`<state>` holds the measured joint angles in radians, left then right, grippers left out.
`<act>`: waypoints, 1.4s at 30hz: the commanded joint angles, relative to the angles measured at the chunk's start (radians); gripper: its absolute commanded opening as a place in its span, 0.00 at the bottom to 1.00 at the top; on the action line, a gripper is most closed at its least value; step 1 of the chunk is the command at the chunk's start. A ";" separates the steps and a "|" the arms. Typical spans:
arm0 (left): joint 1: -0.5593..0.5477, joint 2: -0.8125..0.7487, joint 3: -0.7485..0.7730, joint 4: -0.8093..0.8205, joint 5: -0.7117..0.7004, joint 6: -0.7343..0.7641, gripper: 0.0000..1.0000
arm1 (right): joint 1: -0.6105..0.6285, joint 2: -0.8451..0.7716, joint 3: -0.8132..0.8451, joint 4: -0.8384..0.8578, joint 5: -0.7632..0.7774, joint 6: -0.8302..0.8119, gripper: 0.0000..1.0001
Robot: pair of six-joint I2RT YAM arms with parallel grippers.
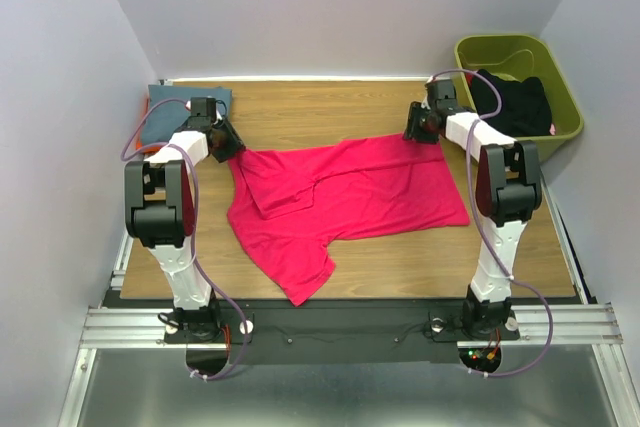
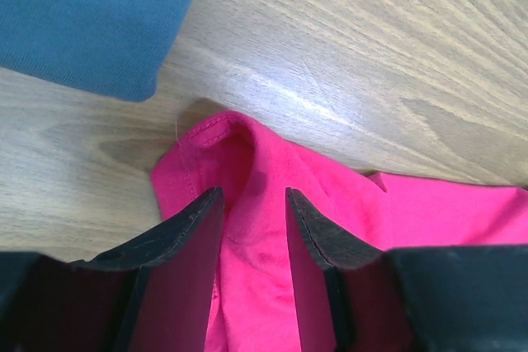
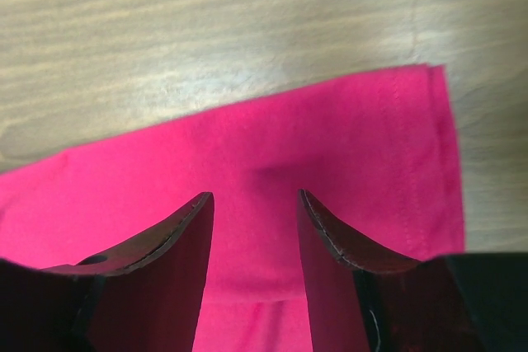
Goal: Fold and stack the t-shirts
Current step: Fold the tshirt
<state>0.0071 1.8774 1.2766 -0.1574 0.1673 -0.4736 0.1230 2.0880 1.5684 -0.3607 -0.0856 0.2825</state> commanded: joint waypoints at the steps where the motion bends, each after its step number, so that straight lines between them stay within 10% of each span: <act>1: -0.004 0.012 0.044 0.022 0.005 0.029 0.47 | -0.011 0.007 0.064 0.016 0.056 -0.022 0.50; 8: -0.004 0.052 0.070 0.032 -0.005 0.038 0.41 | -0.019 0.035 0.078 0.016 0.080 -0.029 0.50; 18: 0.005 0.094 0.118 0.038 -0.083 0.044 0.00 | -0.046 0.106 0.078 0.016 0.202 -0.014 0.45; 42: 0.037 0.058 0.084 0.211 0.004 -0.062 0.14 | -0.109 0.004 0.051 0.031 0.107 0.021 0.51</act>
<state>0.0410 1.9865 1.3056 0.0006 0.1539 -0.5518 0.0376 2.1544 1.5951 -0.3130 0.0486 0.3138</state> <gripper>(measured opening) 0.112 0.503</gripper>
